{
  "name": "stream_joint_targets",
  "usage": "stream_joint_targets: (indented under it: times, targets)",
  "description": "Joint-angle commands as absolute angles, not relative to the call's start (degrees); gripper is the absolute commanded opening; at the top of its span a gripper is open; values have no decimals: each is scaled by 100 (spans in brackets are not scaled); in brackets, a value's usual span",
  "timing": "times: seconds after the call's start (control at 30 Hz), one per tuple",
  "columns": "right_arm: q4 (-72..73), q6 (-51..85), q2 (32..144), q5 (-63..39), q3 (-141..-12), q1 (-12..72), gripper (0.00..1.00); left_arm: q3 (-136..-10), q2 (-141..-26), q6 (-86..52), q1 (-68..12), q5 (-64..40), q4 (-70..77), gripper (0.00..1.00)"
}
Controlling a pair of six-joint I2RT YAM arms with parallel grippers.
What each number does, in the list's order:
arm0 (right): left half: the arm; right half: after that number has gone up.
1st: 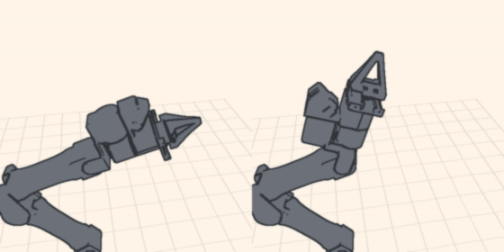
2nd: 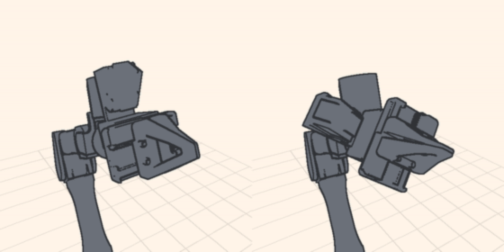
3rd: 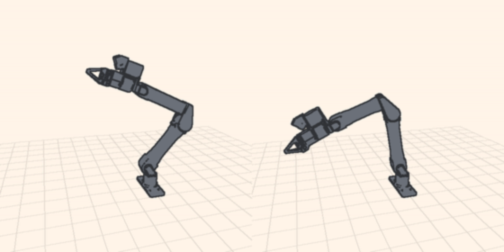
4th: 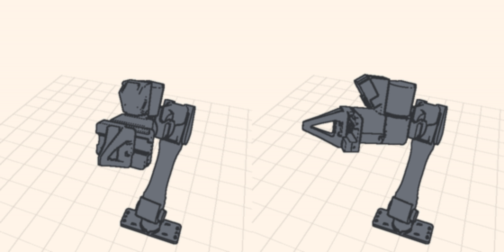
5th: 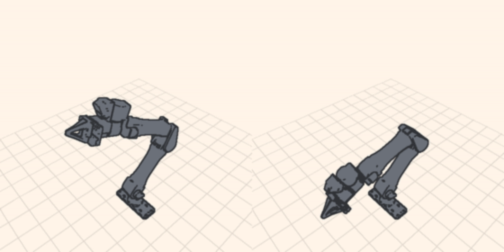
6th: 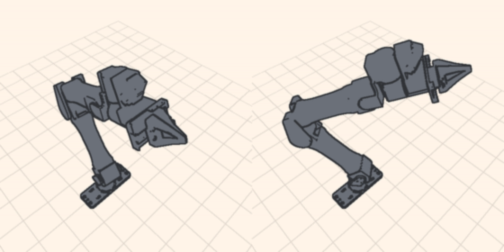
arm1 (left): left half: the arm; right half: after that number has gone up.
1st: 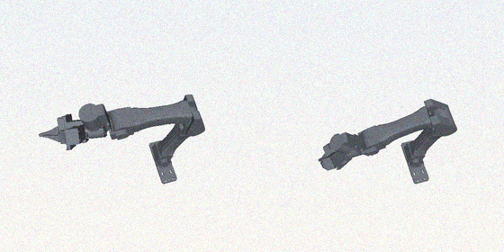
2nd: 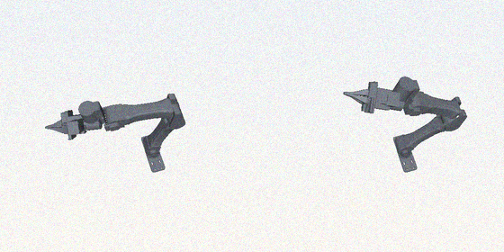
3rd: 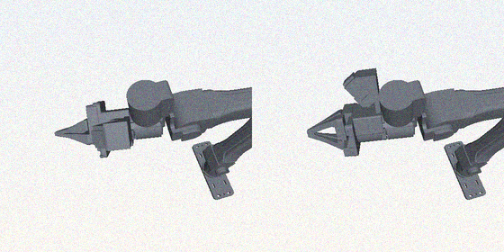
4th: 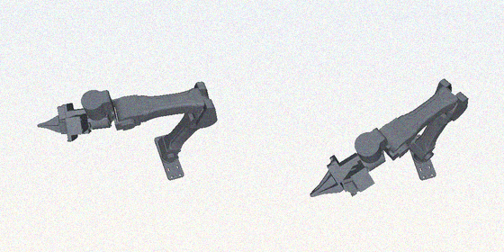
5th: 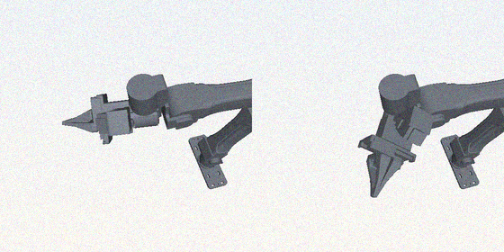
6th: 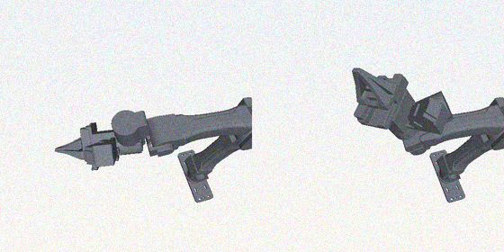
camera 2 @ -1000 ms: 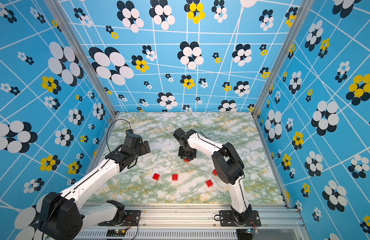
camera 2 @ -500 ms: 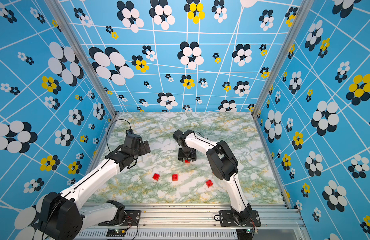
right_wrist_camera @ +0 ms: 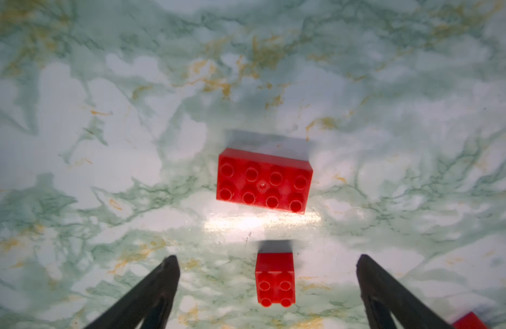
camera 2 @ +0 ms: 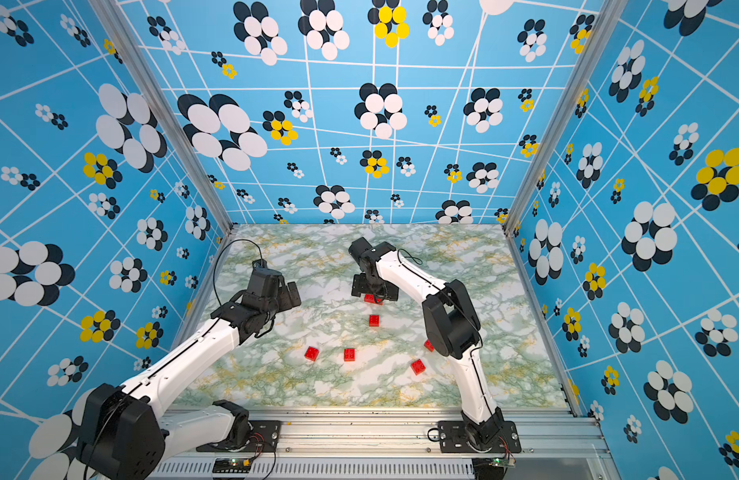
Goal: Assemble the letter v with lego
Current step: Pick up the lego brick from the center of the board.
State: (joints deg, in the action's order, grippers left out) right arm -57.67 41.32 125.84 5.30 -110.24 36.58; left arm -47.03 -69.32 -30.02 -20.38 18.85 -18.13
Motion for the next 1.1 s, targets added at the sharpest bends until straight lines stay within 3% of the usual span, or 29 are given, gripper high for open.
stream_joint_targets:
  times: [0.0, 0.33, 0.77, 1.07]
  targets:
    - [-6070, 4223, 13050, 673, -11402, 3589, 99, -4632, -6915, -2935, -2076, 1845, -1775, 99]
    - [-6052, 4304, 13506, 622, -11716, 3542, 94, -4555, -6823, -2899, -2075, 1916, -1733, 99]
    - [-5968, 4211, 13640, 580, -11742, 3542, 72, -4500, -6775, -2919, -2076, 1901, -1679, 98]
    - [-5978, 4217, 13752, 536, -11769, 3530, 74, -4500, -6776, -2892, -2074, 1885, -1696, 99]
